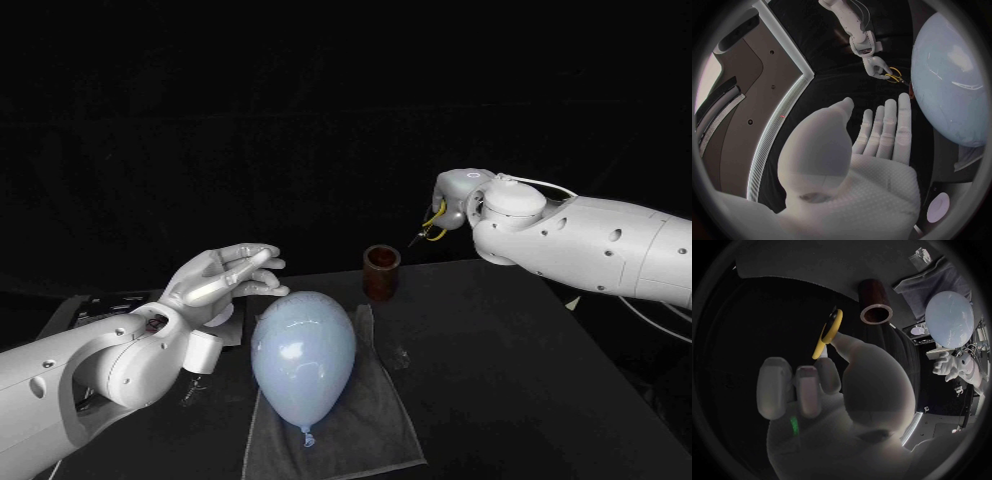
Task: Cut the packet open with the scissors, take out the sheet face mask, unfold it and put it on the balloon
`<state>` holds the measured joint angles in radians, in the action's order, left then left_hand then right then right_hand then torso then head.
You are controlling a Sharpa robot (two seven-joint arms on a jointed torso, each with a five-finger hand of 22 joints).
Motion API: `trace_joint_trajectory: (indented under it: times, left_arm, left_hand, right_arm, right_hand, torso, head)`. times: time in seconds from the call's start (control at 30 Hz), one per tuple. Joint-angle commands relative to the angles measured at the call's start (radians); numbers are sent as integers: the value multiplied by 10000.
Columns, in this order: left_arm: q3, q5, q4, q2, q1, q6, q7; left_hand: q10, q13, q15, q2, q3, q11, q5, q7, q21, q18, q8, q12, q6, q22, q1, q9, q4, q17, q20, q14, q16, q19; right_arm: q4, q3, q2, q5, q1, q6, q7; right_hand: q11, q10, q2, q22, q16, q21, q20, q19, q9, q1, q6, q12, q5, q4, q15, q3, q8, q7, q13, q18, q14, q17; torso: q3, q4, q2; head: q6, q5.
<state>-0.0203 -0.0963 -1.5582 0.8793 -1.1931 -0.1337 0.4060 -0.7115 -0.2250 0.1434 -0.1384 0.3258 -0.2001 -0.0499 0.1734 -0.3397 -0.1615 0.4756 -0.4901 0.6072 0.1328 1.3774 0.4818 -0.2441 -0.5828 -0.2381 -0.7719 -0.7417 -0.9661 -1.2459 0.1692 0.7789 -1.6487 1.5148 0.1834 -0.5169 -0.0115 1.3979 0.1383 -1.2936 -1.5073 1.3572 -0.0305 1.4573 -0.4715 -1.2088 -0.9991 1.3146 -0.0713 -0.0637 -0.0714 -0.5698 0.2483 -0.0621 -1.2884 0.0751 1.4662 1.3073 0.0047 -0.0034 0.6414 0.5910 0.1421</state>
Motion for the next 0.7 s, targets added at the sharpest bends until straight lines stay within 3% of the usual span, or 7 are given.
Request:
trace_joint_trajectory:
  times: [0.03, 0.37, 0.7]
  left_arm:
    - [9, -56, 19, -51, -38, 175, 111]
    - [8, -61, 93, -130, -37, 189, 109]
    - [8, -72, 113, -153, -36, 194, 109]
  left_hand:
    - [-63, 7, 25, 12, 6, -15, 4, 846, -48, -204, -33, 44, 91, -9, 90, -7, 62, 13, -16, 53, 34, -10]
    - [-63, 7, 25, 12, 6, -15, 4, 846, -48, -204, -33, 44, 91, -9, 90, -7, 62, 13, -16, 53, 34, -10]
    - [-88, 42, 26, 15, 4, -15, 4, 845, -55, -203, -56, 73, 108, -12, 95, -33, 74, 32, -15, 55, 32, -5]
  right_arm:
    - [-157, -8, 10, -281, 159, -198, -245]
    - [-739, -9, 50, -415, 562, -356, -376]
    - [-1277, -7, 103, -435, 720, -636, -450]
  right_hand:
    - [-6, 71, -19, -40, -34, 51, -12, 78, -838, 74, -422, 32, 19, -70, -85, -10, 1036, 28, -29, -151, 732, 1116]
    - [-10, 79, -14, -79, -41, 79, -6, 92, -840, 90, -428, 35, 17, -85, -92, -15, 1042, 34, -37, -159, 735, 1133]
    - [-14, 91, -10, -122, -55, 111, 0, 108, -842, 106, -434, 43, 18, -102, -99, -20, 1049, 39, -52, -168, 742, 1169]
  torso:
    - [-1, -10, -10]
    - [4, -12, -1]
    - [3, -8, 12]
  head:
    - [-39, 0]
    - [-110, 11]
    - [-136, 56]
